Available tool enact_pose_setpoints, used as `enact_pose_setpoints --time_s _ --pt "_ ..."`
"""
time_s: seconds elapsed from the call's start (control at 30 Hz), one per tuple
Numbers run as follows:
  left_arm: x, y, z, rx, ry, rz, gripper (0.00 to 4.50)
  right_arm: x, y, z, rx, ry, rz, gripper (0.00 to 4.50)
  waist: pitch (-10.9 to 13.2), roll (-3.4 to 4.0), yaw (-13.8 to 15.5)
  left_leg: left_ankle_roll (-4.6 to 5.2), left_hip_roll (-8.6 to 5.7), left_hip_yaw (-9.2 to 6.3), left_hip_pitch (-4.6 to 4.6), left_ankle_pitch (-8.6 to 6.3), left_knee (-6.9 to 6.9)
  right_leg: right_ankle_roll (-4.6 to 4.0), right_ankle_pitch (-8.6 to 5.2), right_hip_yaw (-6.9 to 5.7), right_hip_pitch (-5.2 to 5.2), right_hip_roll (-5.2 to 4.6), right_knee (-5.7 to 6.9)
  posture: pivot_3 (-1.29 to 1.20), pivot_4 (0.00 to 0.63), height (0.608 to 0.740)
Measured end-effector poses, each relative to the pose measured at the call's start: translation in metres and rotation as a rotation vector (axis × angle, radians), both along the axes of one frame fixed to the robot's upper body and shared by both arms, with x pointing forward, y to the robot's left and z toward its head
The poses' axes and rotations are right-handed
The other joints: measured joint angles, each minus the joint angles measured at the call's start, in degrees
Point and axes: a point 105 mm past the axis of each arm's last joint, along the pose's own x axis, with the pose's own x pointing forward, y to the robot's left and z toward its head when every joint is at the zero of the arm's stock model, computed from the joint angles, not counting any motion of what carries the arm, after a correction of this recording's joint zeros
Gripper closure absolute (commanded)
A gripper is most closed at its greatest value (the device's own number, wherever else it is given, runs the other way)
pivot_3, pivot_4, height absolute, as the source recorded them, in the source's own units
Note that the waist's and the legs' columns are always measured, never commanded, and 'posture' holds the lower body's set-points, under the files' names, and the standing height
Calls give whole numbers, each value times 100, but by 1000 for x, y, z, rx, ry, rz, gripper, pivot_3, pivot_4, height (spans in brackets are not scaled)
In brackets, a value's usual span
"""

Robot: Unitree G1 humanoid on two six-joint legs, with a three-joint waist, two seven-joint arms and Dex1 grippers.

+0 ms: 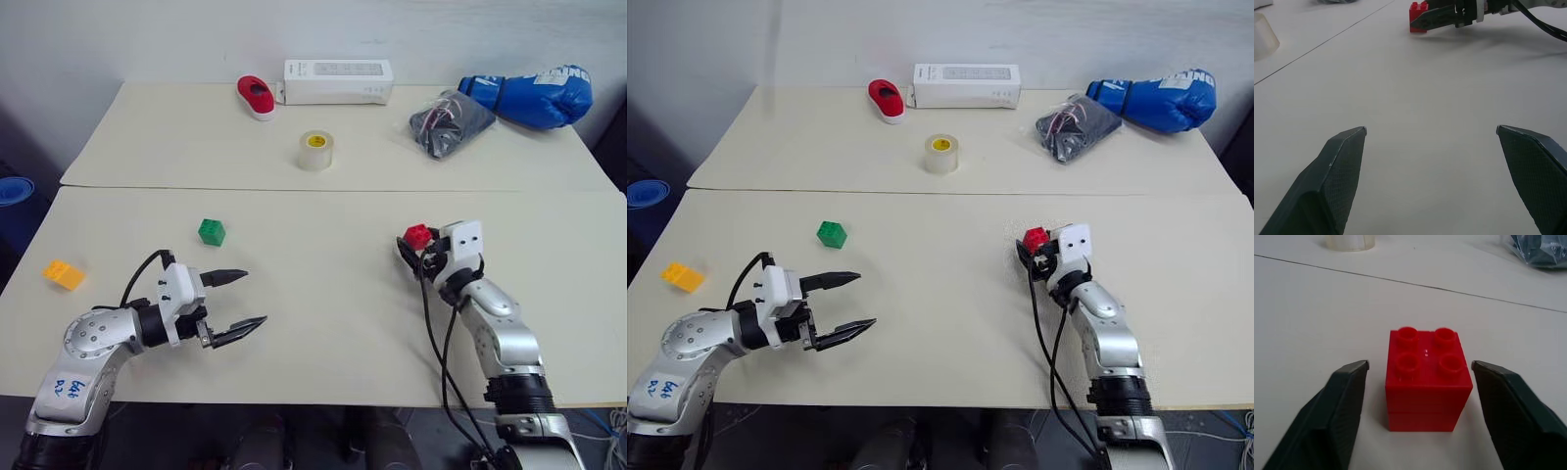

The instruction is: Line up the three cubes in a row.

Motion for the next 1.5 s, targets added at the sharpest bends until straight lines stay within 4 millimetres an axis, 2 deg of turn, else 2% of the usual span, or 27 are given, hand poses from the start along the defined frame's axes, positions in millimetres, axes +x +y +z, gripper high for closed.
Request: enact_pose_setpoints --time_s 0.1,0.13,0.2,0.23,0.33,0.37,0.47,0.53,0.67,0.87,0.93,0.97,1.03,1.17,1.27,1.37,1.5 --pt "0 0 -1 3 2 2 0 -2 6 4 14 -33 47 2923 0 0 0 1 0 1 0 1 0 0 0 1 0 -1 1 0 150 740" --pt "0 1 -1 3 1 3 0 -3 8 6 20 -49 74 3014 0 0 0 1 0 0 1 1 0 0 0 1 1 -1 0 0 150 740" --pt "0 1 0 4 1 6 0 -7 14 12 29 -81 147 3006 0 0 3 1 0 -1 1 0 0 0 0 1 1 -1 0 0 150 740" --pt "0 1 0 5 0 6 0 -13 19 16 10 -98 239 3006 1 2 14 2 0 -2 -1 0 0 0 0 0 1 -2 -2 0 150 740" --pt "0 2 -1 8 0 12 0 -46 34 25 -103 -135 588 3006 2 3 22 9 0 -6 0 -3 0 3 2 -4 8 -2 -12 0 150 740" --pt "0 2 -1 10 0 12 0 -61 38 22 -173 -105 738 3006 2 3 19 11 -1 -4 1 -5 0 6 3 -3 10 -3 -15 0 150 740" --pt "0 1 -1 13 2 5 0 -85 37 5 -291 13 1005 3006 1 -1 21 14 0 -6 11 -5 1 8 4 -5 21 -4 -20 0 150 740" --pt "0 1 0 14 -2 3 0 -89 38 -4 -304 54 1095 3006 1 -1 -2 11 1 -5 13 -4 1 7 4 -4 19 -3 -17 0 150 740" --pt "2 -1 2 14 -8 -1 0 -82 47 -10 -355 31 1197 3006 1 -1 -2 4 1 -5 13 0 1 7 4 -6 16 -3 -10 0 150 740" --pt "-3 1 -6 14 28 10 0 -74 54 -14 -362 -2 1237 3006 1 -1 15 5 -1 -7 8 0 7 7 4 -8 18 -5 -16 0 150 740" --pt "-5 2 -8 15 33 17 0 -73 56 -15 -353 -5 1243 2290 1 -1 14 5 0 -9 9 0 7 7 4 -8 19 -5 -15 0 150 740" --pt "-6 3 -9 15 39 22 0 -73 56 -16 -346 1 1243 2142 1 -1 15 5 0 -9 9 0 7 7 4 -8 19 -5 -14 0 150 740" --pt "-7 5 -11 15 45 31 0 -72 58 -14 -335 -15 1243 1523 1 -1 11 4 0 -10 9 0 7 7 4 -8 18 -5 -13 0 150 740" --pt "-7 23 -8 13 33 117 0 -72 60 -10 -321 -42 1245 134 2 0 -3 2 2 -10 9 -1 6 7 4 -8 17 -4 -12 0 150 740" --pt "-10 52 -5 -14 19 273 0 -75 51 5 -329 -113 1191 31 2 1 7 1 3 -13 7 -3 6 7 4 -8 15 -5 -16 0 150 740" --pt "-20 92 -4 -85 -17 511 0 -77 33 24 -248 -209 1006 31 2 0 23 1 3 -16 8 -7 5 7 4 -9 19 -7 -22 0 150 740" --pt "-43 135 -18 -174 1 787 0 -81 11 39 -92 -315 729 31 1 -1 44 1 3 -14 10 -24 5 8 4 -6 19 -8 -37 0 150 740"
